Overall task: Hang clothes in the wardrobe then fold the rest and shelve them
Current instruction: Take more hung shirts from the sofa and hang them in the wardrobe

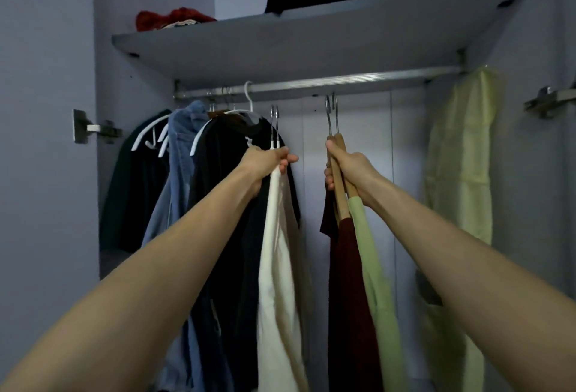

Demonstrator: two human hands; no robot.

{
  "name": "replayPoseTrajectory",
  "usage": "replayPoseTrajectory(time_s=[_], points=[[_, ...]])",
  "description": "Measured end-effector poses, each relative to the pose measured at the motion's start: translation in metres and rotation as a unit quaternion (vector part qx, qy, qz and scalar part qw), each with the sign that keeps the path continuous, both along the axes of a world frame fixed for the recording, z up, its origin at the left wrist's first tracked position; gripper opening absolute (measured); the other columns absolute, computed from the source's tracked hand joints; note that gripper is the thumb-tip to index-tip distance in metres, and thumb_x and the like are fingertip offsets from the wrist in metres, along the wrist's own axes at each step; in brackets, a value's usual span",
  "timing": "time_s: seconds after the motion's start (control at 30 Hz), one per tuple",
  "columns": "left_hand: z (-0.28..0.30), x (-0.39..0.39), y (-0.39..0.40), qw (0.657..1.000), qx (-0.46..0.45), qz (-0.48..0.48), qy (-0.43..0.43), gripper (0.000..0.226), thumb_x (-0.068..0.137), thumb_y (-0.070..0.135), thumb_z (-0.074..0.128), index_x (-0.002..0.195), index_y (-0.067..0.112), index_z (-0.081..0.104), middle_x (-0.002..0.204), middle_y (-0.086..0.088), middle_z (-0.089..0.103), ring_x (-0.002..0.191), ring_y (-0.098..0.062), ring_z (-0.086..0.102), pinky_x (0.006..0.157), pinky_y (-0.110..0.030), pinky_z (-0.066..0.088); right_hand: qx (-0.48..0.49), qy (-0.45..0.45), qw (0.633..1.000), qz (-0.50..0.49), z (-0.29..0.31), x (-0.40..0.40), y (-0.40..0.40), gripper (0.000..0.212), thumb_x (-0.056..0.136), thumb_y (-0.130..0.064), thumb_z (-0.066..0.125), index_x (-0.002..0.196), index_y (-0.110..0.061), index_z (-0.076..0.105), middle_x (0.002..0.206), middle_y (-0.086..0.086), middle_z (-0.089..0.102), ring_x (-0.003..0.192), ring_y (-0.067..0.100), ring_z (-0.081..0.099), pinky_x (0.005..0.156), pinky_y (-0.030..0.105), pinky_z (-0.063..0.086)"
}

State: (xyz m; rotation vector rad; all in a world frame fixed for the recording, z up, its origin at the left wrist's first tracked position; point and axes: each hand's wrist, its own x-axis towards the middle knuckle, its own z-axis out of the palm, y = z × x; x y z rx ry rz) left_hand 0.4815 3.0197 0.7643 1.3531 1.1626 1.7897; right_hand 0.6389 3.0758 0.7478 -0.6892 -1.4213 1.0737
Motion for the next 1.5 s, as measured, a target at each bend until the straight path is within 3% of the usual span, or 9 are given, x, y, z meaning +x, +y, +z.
replayPoseTrajectory(time_s=[0.13,0.43,0.57,0.77,0.97,1.17,1.3,1.4,1.5], points=[[0.045,-0.001,0.060,1.000,0.019,-0.022,-0.006,0.015,0.097,0.009,0.055,0.103,-0.004,0.058,0.077,-0.006,0.071,0.034,-0.001,0.046,0.040,-0.011,0.042,0.017,-0.004,1.000,-0.003,0.031,-0.012,0.064,0.045,0.092,-0.042,0.060,0.104,0.001,0.056,0.062,0.010,0.059,0.047,0.017,0.056,0.050,0.026,0.052],[0.109,-0.012,0.161,0.994,0.083,-0.004,0.064,0.027,0.097,0.007,0.052,0.108,-0.017,0.059,0.076,-0.007,0.070,0.033,-0.003,0.041,0.042,-0.013,0.044,0.074,-0.031,0.996,-0.041,0.106,-0.022,0.159,0.040,0.089,-0.044,0.063,0.082,-0.005,0.058,0.069,0.014,0.064,0.050,0.019,0.056,0.052,0.029,0.049],[0.135,-0.013,0.191,0.990,0.106,-0.008,0.092,0.024,0.098,0.007,0.051,0.101,-0.013,0.062,0.089,-0.014,0.070,0.032,-0.001,0.041,0.043,-0.011,0.043,0.090,-0.044,0.994,-0.048,0.134,-0.026,0.183,0.042,0.089,-0.044,0.063,0.083,-0.003,0.059,0.071,0.015,0.065,0.048,0.019,0.055,0.050,0.028,0.050],[0.152,-0.026,0.227,0.993,0.092,-0.024,0.072,0.013,0.098,0.005,0.051,0.095,-0.007,0.057,0.057,-0.003,0.070,0.027,-0.001,0.038,0.036,-0.012,0.040,0.076,-0.066,0.993,-0.062,0.143,-0.038,0.208,0.040,0.090,-0.044,0.062,0.089,-0.005,0.056,0.072,0.018,0.067,0.043,0.018,0.053,0.047,0.026,0.049],[0.155,-0.038,0.257,0.994,0.090,-0.035,0.042,0.025,0.098,0.005,0.050,0.115,-0.014,0.049,0.102,-0.024,0.069,0.026,-0.002,0.038,0.035,-0.013,0.040,0.063,-0.042,0.996,-0.055,0.144,-0.048,0.230,0.044,0.089,-0.044,0.063,0.092,-0.001,0.056,0.071,0.019,0.067,0.041,0.016,0.053,0.043,0.024,0.048],[0.143,-0.053,0.280,0.997,0.050,-0.040,0.044,0.047,0.098,0.009,0.053,0.134,-0.014,0.035,0.062,-0.007,0.071,0.028,-0.004,0.044,0.035,-0.014,0.041,0.055,-0.053,0.996,-0.054,0.135,-0.062,0.247,0.046,0.087,-0.044,0.066,0.092,0.001,0.060,0.075,0.018,0.068,0.046,0.016,0.055,0.044,0.024,0.047],[0.143,-0.056,0.265,0.986,0.039,-0.001,0.162,0.037,0.095,0.013,0.059,0.117,-0.014,0.051,0.050,-0.006,0.063,0.030,-0.005,0.051,0.034,-0.015,0.039,0.052,-0.072,0.994,-0.056,0.124,-0.070,0.251,0.040,0.081,-0.031,0.075,0.098,0.002,0.061,0.067,0.014,0.062,0.042,0.013,0.053,0.042,0.021,0.046],[0.145,-0.055,0.244,0.947,0.024,0.084,0.310,0.038,0.088,0.019,0.068,0.114,0.002,0.046,0.083,-0.012,0.060,0.062,-0.017,0.061,0.052,-0.026,0.046,0.046,-0.080,0.993,-0.079,0.119,-0.079,0.250,0.040,0.084,-0.024,0.071,0.108,0.002,0.052,0.068,0.015,0.058,0.043,0.018,0.055,0.043,0.024,0.048],[0.146,-0.050,0.230,0.870,0.033,0.180,0.458,0.019,0.089,0.013,0.060,0.104,0.003,0.056,0.095,-0.012,0.059,0.077,-0.021,0.056,0.060,-0.028,0.043,0.099,-0.121,0.974,-0.164,0.118,-0.082,0.253,0.068,0.082,-0.033,0.070,0.130,-0.011,0.028,0.104,0.016,0.057,0.081,0.030,0.065,0.070,0.040,0.058]])
